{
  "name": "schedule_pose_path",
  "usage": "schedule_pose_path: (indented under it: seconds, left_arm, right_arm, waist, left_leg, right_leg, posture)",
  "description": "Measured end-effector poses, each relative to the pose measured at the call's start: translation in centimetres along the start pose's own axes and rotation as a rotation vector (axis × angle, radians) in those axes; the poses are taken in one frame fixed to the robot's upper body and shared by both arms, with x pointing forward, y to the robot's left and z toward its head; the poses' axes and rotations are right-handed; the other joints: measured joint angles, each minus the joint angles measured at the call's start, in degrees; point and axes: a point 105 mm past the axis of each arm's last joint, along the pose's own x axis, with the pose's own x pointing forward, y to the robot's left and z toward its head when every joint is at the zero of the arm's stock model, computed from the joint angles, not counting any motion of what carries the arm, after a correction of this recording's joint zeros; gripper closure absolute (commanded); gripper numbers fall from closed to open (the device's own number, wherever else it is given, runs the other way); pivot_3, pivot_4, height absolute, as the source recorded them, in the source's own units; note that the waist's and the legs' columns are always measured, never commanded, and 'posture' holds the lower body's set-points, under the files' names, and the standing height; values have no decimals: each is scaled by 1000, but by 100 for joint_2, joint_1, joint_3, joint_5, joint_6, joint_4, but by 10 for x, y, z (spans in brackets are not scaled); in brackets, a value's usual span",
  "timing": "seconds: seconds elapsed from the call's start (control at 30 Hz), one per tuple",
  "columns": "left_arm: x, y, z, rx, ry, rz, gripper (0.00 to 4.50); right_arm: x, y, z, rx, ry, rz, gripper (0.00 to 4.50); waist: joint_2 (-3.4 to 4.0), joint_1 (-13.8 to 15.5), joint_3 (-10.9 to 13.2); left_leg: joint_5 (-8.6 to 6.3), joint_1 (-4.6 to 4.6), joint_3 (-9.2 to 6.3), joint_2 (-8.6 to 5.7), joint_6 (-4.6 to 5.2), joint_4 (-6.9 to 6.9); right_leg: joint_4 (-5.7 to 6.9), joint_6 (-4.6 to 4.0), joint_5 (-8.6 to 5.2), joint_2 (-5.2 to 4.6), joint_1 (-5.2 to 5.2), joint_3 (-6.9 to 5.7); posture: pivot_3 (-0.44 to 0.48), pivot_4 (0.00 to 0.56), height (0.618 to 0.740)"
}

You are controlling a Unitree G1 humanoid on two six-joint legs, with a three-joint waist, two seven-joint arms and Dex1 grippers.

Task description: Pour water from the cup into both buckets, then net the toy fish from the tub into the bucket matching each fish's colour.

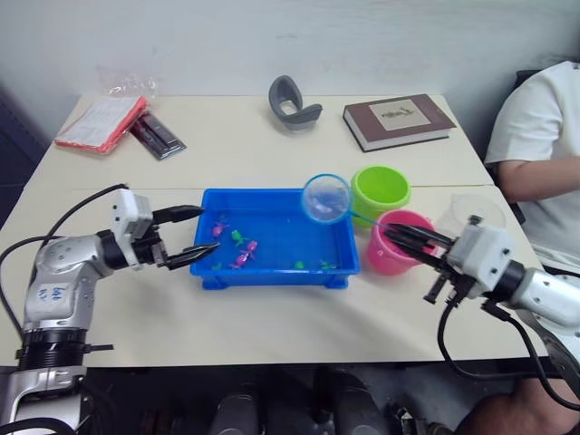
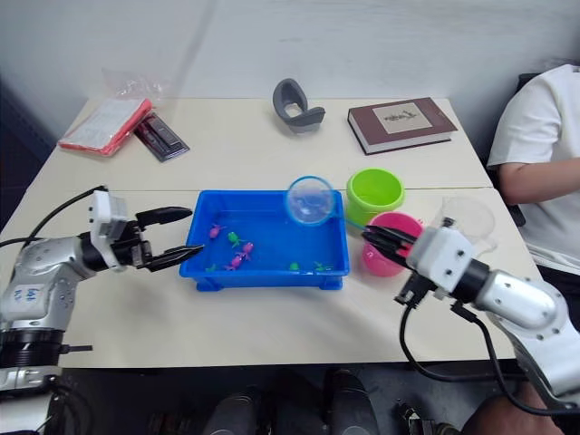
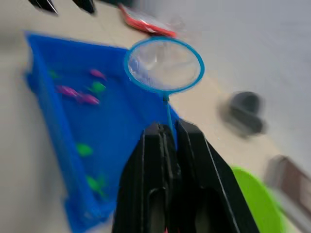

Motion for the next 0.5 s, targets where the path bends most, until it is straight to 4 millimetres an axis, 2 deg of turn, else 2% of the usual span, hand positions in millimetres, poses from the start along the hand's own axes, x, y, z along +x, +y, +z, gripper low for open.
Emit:
schedule_pose_path:
  seconds: [0.1,0.23,0.5]
  left_arm:
    - [-22,1,-9,-20,35,66,62]
    - [-40,-4,-12,-19,58,114,62]
    - [-46,-12,-8,-3,82,112,62]
  right_arm:
    - [26,-2,-14,62,184,59,4500]
    - [53,-4,-22,86,251,84,4500]
    - [79,-7,-55,-40,427,164,4500]
  waist:
    - [0,19,0]
    - [-3,49,-3]
    - [-3,24,-3]
  left_leg:
    - [-7,-18,11,1,3,4]
    - [-6,-67,15,1,-8,4]
    - [-8,-94,25,-2,0,14]
  right_leg:
    - [2,-8,3,-14,-30,-3]
    - [35,-15,-1,-7,-81,-14]
    - [27,-8,3,13,-95,-69]
  posture:
    - [0,150,740]
    - [0,150,740]
    - [0,150,740]
